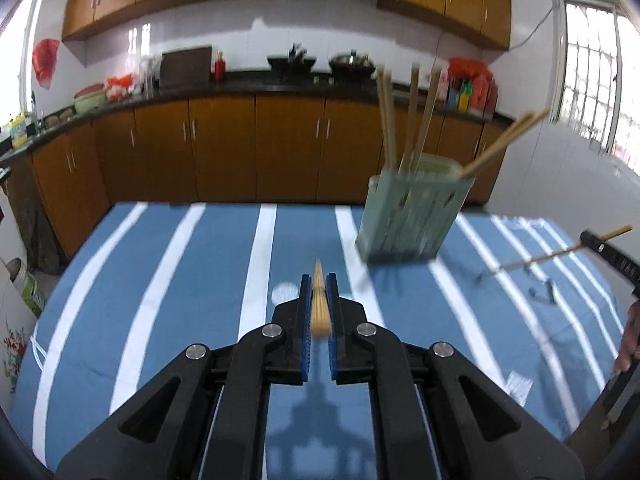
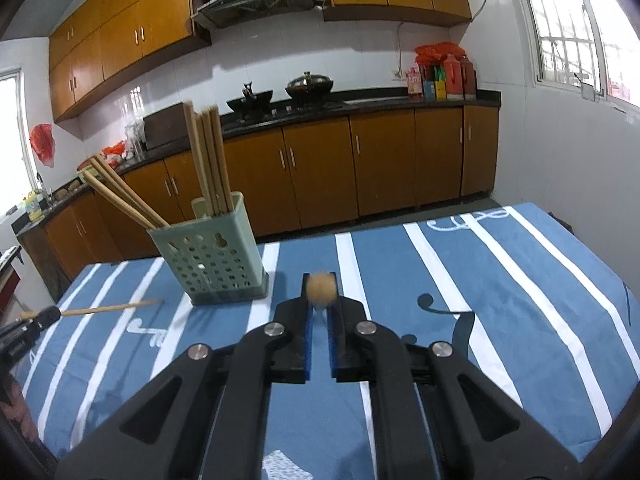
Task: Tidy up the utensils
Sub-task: 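Lift both held chopsticks upright toward the green holder, then lower both chopsticks into the green holder from above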
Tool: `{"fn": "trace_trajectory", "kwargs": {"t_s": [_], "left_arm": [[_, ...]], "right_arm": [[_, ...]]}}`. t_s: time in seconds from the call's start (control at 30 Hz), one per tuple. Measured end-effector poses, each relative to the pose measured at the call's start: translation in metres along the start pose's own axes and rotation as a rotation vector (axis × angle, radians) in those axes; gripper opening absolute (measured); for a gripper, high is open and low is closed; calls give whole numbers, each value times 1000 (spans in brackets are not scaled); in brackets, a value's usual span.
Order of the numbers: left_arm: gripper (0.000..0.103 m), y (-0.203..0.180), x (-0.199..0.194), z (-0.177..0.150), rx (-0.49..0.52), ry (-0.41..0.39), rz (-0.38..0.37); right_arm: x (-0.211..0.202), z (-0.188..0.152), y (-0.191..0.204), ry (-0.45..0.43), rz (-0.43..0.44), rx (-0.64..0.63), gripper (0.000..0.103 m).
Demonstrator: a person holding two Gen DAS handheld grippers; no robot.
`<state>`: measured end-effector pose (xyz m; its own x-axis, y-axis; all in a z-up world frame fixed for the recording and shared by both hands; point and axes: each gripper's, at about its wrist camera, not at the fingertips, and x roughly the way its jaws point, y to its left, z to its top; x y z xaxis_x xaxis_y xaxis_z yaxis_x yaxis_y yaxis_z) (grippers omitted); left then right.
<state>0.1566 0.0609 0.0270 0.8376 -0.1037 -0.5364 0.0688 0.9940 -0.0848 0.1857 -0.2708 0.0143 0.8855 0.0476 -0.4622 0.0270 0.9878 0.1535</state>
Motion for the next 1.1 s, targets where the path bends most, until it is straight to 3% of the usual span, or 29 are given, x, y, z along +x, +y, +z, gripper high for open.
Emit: {"fn": "trace_trajectory", "kwargs": {"t_s": [0.2, 0.87, 1.1], "left_arm": [[7, -3, -12, 19, -10, -70, -9], [7, -10, -15, 27, -22, -100, -24], [7, -19, -32, 45, -5, -140, -83]], "right_arm": [[-9, 9, 3, -36, 24, -2, 7], [-11, 14, 8, -51, 40, -9, 7], [-30, 42, 20, -98, 111, -39, 7]]}}
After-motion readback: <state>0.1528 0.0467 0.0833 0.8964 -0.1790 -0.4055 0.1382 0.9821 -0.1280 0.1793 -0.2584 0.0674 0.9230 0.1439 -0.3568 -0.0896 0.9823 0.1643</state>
